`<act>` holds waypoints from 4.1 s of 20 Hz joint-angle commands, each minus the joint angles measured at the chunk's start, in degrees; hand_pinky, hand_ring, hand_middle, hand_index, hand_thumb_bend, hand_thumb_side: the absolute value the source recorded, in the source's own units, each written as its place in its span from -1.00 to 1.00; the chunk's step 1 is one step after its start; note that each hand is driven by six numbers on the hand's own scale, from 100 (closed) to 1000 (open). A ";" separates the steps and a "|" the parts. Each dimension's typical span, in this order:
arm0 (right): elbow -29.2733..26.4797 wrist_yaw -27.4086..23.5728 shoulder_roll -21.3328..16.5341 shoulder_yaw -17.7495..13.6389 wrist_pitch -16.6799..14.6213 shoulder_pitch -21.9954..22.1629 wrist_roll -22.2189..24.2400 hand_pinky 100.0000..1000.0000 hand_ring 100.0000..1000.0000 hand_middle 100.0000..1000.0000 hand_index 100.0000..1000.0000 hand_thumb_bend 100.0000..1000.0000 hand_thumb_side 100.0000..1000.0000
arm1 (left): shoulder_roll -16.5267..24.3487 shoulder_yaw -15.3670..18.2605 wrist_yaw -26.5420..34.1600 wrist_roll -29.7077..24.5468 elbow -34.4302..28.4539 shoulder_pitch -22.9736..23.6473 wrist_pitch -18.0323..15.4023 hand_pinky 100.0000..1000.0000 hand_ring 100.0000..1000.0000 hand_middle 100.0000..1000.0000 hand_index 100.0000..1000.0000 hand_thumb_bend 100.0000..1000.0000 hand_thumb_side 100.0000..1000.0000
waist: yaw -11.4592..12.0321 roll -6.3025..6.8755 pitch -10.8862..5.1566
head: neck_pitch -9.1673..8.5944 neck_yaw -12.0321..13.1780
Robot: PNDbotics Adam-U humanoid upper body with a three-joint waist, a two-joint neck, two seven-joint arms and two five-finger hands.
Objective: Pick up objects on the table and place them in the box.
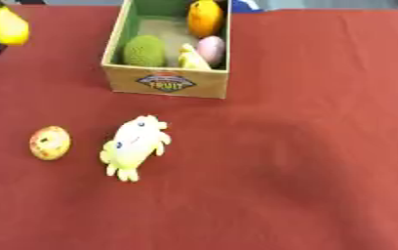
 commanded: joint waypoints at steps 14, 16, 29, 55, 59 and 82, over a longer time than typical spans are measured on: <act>-0.82 -5.11 -3.45 -0.61 -0.88 -5.15 4.58 0.55 0.26 0.28 0.55 -1.00 0.14 | -17.17 -0.26 -3.05 0.44 8.97 -9.73 1.94 0.66 0.44 0.26 0.52 -1.00 -1.00 | -4.75 1.37 -0.36 | -0.83 1.63; -0.82 -5.54 -3.33 -0.70 -0.87 -5.47 4.86 0.55 0.26 0.28 0.55 -1.00 0.14 | -17.86 -0.08 -5.19 0.98 10.60 -9.70 1.49 0.68 0.48 0.31 0.58 -0.93 -1.00 | -5.07 1.37 -0.23 | -0.85 1.73; -0.82 -6.91 -2.67 -1.01 -0.29 -5.63 5.59 0.54 0.26 0.28 0.54 -1.00 0.14 | -18.59 1.21 -8.83 3.47 11.53 -9.64 -1.29 0.82 0.68 0.56 0.81 -0.47 -1.00 | -5.22 1.08 -0.77 | -0.46 1.81; -0.82 -5.72 -2.06 -2.17 -0.04 -3.02 3.49 0.54 0.26 0.28 0.54 -1.00 0.14 | 6.56 -8.92 11.22 5.39 -18.42 11.48 4.33 0.77 0.57 0.43 0.71 -0.54 -1.00 | 0.43 0.29 -2.37 | 2.77 -2.60; -0.82 -5.83 -1.65 -2.01 0.10 -3.28 3.47 0.54 0.26 0.27 0.54 -1.00 0.14 | 10.10 -7.70 14.68 4.94 -24.45 17.51 7.99 0.77 0.58 0.43 0.69 -0.52 -1.00 | 0.63 0.06 -2.25 | 2.80 -2.43; -0.82 -5.90 0.67 -1.89 -0.16 -3.16 3.28 0.54 0.23 0.27 0.54 -1.00 0.14 | 11.16 -8.75 8.81 0.67 -30.12 26.78 23.74 0.76 0.63 0.50 0.71 -0.40 -1.00 | 0.48 -0.34 -1.28 | 2.29 -1.34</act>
